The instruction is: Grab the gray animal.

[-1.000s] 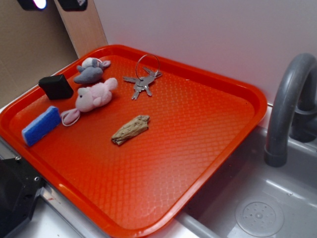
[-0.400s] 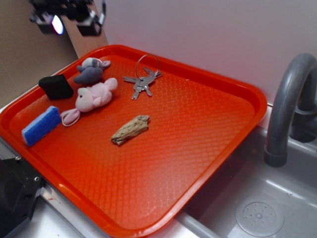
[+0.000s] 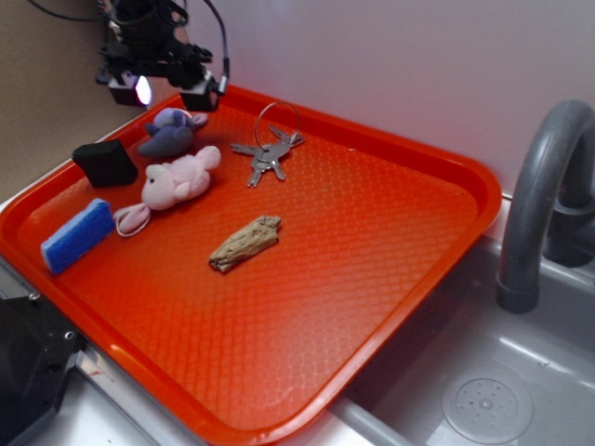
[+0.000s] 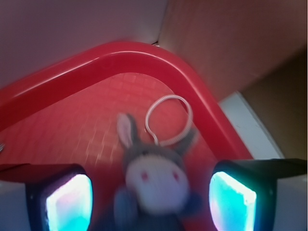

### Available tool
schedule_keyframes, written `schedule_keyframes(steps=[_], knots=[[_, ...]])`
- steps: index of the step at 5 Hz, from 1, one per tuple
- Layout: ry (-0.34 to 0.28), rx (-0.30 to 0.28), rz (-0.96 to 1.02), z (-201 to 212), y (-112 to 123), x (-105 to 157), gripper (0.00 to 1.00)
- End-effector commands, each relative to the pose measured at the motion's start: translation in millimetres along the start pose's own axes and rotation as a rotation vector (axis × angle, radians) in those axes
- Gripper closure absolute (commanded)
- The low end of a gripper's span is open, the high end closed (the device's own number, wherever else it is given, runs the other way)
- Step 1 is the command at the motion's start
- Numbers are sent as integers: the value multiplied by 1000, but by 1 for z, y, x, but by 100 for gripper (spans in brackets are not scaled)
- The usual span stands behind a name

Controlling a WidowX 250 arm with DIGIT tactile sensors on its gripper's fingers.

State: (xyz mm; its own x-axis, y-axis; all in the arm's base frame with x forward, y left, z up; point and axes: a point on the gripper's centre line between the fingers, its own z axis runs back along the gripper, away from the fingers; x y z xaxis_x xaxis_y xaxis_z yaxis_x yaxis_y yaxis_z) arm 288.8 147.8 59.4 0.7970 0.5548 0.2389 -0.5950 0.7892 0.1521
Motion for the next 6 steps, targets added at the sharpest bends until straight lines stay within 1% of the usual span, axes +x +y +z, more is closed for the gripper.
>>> schedule_keyframes(steps=[1,2,3,4,5,6], knots=[[165,-62,-64,-12,23,3,49],[252,-119,-82,-8,23,4,100],[176,-110,-175,14,19,2,100],[40,-134,-337,63,-10,-18,100],[-11,-156,-448,106,-30,-50,100],[-24,-193,-505,139,-39,-75,100]])
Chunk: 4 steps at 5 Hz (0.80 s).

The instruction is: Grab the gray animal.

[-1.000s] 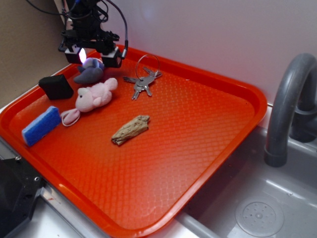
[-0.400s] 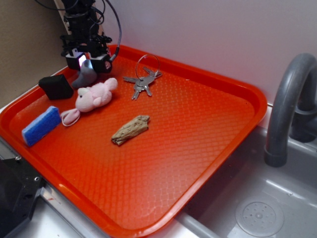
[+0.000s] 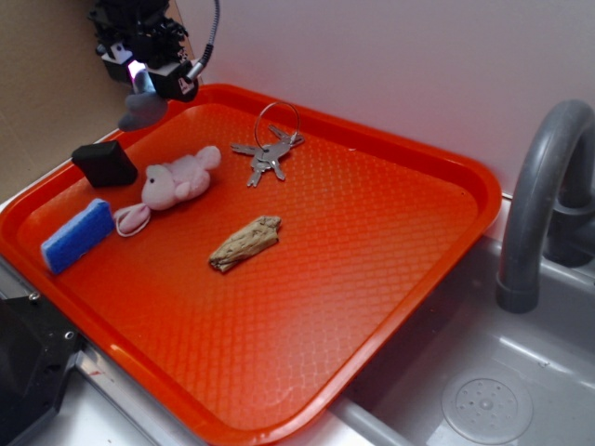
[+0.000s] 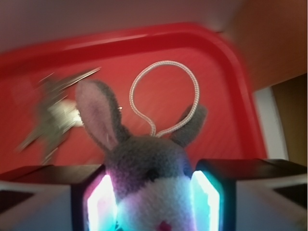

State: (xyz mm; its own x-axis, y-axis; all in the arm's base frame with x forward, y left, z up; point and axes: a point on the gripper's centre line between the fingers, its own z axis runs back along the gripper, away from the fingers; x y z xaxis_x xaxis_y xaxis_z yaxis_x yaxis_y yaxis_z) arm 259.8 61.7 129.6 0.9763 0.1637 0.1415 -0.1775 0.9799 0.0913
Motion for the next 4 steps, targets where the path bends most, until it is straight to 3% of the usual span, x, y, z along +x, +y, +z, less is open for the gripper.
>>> schedule_keyframes(steps=[1,2,4], knots=[[-52,-44,-114,63,-32,-32,100],[-76,-8,-118,105,-41,-43,100],[-124,20,-19,153,-43,-32,100]])
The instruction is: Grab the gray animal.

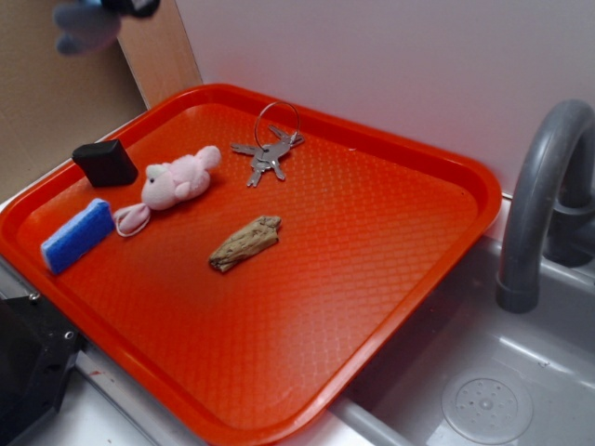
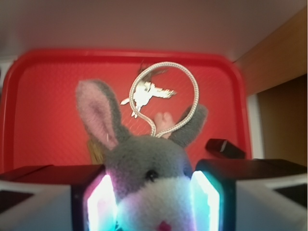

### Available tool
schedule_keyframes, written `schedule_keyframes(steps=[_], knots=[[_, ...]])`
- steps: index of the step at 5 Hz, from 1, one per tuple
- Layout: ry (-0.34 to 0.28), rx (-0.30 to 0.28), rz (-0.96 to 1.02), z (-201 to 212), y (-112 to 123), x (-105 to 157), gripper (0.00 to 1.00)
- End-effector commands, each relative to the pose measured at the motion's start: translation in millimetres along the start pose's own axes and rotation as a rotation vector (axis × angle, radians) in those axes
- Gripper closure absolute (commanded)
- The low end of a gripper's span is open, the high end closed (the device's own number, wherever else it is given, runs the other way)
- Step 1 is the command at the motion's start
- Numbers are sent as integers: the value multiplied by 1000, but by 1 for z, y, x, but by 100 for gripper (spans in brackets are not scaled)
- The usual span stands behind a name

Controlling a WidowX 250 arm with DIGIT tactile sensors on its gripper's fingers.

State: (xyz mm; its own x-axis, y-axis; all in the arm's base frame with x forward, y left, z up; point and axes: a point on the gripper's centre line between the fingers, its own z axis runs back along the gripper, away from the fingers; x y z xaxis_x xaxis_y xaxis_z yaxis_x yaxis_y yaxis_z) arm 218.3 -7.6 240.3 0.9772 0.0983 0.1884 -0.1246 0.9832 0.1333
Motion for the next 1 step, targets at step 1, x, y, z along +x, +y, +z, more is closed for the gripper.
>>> schedule_keyframes(steps=[1], knots=[[-47,53,21,17,15,11,100]])
